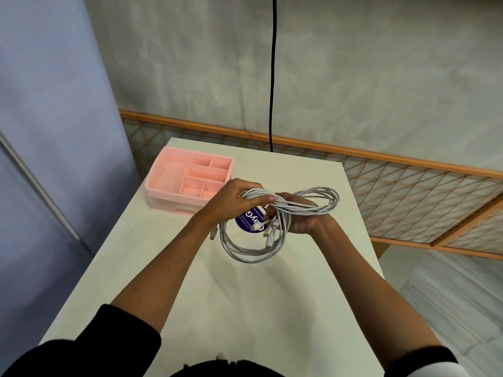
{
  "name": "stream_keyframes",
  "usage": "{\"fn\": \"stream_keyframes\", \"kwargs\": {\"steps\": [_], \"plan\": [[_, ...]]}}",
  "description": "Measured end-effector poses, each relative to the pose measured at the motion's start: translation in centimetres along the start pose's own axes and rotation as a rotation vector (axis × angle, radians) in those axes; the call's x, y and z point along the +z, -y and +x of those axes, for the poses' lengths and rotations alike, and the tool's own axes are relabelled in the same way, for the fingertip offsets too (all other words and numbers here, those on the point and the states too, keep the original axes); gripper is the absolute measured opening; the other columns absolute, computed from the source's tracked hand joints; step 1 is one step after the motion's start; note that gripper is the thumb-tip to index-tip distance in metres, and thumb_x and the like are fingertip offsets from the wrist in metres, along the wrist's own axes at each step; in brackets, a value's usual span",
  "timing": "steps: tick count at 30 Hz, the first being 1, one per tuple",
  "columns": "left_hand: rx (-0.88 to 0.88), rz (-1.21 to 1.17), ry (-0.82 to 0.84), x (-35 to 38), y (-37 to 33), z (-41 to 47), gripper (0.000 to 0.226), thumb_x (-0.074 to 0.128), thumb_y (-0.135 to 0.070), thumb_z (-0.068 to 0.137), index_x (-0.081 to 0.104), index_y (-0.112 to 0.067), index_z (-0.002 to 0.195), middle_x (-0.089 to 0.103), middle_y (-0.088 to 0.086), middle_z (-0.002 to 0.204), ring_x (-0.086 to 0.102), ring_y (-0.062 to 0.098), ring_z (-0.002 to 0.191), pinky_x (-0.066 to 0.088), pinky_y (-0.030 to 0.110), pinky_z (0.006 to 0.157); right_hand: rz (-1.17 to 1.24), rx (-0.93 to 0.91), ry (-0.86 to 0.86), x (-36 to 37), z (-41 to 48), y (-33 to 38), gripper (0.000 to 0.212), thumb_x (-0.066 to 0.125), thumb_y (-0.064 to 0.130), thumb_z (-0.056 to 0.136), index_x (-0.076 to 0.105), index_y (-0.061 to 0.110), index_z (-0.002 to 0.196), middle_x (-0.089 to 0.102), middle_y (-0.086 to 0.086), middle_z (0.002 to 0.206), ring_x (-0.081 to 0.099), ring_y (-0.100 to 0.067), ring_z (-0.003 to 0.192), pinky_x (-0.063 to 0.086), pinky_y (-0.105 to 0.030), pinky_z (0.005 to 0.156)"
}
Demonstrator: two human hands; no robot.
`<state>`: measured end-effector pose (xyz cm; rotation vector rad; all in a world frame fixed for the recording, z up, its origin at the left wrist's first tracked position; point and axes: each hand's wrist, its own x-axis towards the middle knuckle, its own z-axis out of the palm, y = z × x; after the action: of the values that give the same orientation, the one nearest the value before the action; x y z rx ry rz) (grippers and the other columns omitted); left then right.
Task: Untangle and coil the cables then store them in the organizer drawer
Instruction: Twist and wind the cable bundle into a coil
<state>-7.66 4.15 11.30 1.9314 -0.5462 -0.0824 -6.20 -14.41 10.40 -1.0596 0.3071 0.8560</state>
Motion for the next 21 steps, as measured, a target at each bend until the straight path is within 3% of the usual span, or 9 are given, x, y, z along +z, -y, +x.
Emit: {"fn": "stream_keyframes", "kwargs": {"steps": [3, 6, 9, 12, 14, 15, 17, 19, 21], "plan": [[-0.014, -0.010, 0.017, -0.1, 0.3, -0.1, 0.027, 0.067, -0.043, 0.083, 0.074, -0.019, 0.093, 0.071, -0.006, 0.076, 0.068, 0.016, 0.072, 0.052, 0.030, 0.065, -0.067, -0.005, -0.064, -0.9, 0.0, 0.1, 0.034, 0.038, 0.031, 0.100, 0.056, 0.006, 0.085, 0.063, -0.008, 0.067, 0.062, -0.017, 0.056, 0.047, -0.032, 0.067], [-0.025, -0.037, 0.017, -0.4, 0.2, -0.2, 0.020, 0.066, -0.037, 0.086, 0.073, -0.019, 0.090, 0.068, -0.010, 0.070, 0.063, 0.007, 0.066, 0.047, 0.019, 0.061, -0.183, -0.076, -0.116, -1.7, 0.0, 0.3, 0.032, 0.043, 0.034, 0.100, 0.057, 0.009, 0.086, 0.064, -0.006, 0.074, 0.063, -0.016, 0.065, 0.054, -0.030, 0.066], [-0.013, -0.061, 0.015, -0.7, -0.2, -0.1, 0.011, 0.065, -0.032, 0.088, 0.070, -0.024, 0.083, 0.063, -0.015, 0.063, 0.056, 0.001, 0.060, 0.041, 0.012, 0.057, -0.103, -0.124, -0.122, -2.2, 0.0, 0.8, 0.019, 0.060, 0.028, 0.087, 0.056, 0.010, 0.083, 0.061, -0.006, 0.074, 0.063, -0.013, 0.062, 0.057, -0.024, 0.059], [-0.001, -0.063, 0.028, -0.6, -0.4, 0.2, 0.016, 0.066, -0.032, 0.087, 0.073, -0.017, 0.087, 0.065, -0.013, 0.065, 0.058, 0.002, 0.062, 0.042, 0.013, 0.056, -0.008, -0.154, -0.118, -2.6, 0.9, 1.3, 0.024, 0.065, 0.026, 0.085, 0.046, 0.014, 0.074, 0.050, 0.000, 0.061, 0.052, -0.010, 0.054, 0.053, -0.020, 0.054], [0.001, -0.063, 0.035, -0.6, -0.4, 0.3, 0.022, 0.066, -0.033, 0.087, 0.074, -0.012, 0.092, 0.066, -0.011, 0.066, 0.058, 0.004, 0.063, 0.042, 0.014, 0.056, -0.012, -0.144, -0.090, -2.5, 1.2, 1.2, 0.033, 0.079, 0.026, 0.071, 0.051, 0.012, 0.082, 0.051, -0.002, 0.070, 0.053, -0.012, 0.061, 0.055, -0.022, 0.057], [-0.002, -0.064, 0.042, -0.7, -0.4, 0.3, 0.023, 0.065, -0.032, 0.088, 0.073, -0.012, 0.094, 0.066, -0.011, 0.067, 0.059, 0.004, 0.062, 0.042, 0.014, 0.056, -0.030, -0.136, -0.069, -2.3, 0.9, 1.1, 0.033, 0.079, 0.025, 0.071, 0.055, 0.009, 0.087, 0.055, -0.004, 0.074, 0.057, -0.014, 0.062, 0.056, -0.023, 0.057], [-0.014, -0.067, 0.054, -0.7, -0.3, 0.4, 0.020, 0.065, -0.030, 0.089, 0.073, -0.012, 0.094, 0.065, -0.014, 0.066, 0.058, 0.003, 0.061, 0.041, 0.013, 0.057, -0.077, -0.142, -0.022, -2.1, 0.6, 0.8, 0.018, 0.058, 0.021, 0.091, 0.062, 0.003, 0.090, 0.065, -0.009, 0.073, 0.065, -0.015, 0.059, 0.057, -0.025, 0.054], [-0.013, -0.062, 0.037, -0.7, -0.2, 0.4, 0.018, 0.066, -0.030, 0.088, 0.073, -0.014, 0.090, 0.064, -0.014, 0.064, 0.056, 0.002, 0.059, 0.040, 0.012, 0.057, -0.112, -0.159, -0.002, -2.0, 0.6, 0.4, 0.039, 0.041, 0.017, 0.099, 0.070, 0.003, 0.078, 0.068, -0.009, 0.069, 0.067, -0.015, 0.057, 0.057, -0.024, 0.054], [-0.006, -0.055, 0.010, -0.7, 0.0, 0.5, 0.013, 0.067, -0.032, 0.087, 0.073, -0.021, 0.086, 0.064, -0.011, 0.065, 0.055, 0.003, 0.061, 0.041, 0.014, 0.058, -0.136, -0.141, 0.030, -2.0, 0.8, -0.3, 0.047, 0.039, 0.017, 0.099, 0.071, 0.005, 0.066, 0.068, -0.009, 0.067, 0.067, -0.016, 0.058, 0.057, -0.025, 0.055]]}}
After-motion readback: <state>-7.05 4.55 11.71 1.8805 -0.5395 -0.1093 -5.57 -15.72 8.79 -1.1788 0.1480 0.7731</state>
